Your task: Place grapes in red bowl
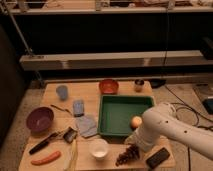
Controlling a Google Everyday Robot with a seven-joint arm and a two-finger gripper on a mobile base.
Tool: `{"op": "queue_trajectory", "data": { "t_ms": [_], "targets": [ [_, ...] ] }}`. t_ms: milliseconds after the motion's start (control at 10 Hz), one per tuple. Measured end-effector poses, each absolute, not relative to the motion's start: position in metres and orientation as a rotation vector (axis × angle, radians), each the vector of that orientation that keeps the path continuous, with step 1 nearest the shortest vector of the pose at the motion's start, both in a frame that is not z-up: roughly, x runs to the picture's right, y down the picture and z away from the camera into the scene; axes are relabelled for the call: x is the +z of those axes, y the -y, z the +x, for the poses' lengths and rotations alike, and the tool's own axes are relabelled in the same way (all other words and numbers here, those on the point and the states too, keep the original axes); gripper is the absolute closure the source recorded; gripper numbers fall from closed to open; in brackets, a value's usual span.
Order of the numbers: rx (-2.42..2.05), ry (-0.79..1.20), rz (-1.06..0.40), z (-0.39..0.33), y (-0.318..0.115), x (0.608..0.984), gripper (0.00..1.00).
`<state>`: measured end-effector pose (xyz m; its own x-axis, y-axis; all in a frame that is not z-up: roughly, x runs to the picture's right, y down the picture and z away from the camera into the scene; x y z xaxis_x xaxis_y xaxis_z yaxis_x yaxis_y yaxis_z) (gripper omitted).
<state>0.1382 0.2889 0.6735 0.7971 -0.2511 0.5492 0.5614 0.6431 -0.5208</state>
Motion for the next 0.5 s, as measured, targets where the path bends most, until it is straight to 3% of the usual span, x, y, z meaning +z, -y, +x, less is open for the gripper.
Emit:
{"op": "queue_trajectory", "data": {
  "t_ms": [500],
  "targets": [
    [-0.476, 0.455, -0.737, 0.132, -0.295, 0.687, 0.35]
  ]
}}
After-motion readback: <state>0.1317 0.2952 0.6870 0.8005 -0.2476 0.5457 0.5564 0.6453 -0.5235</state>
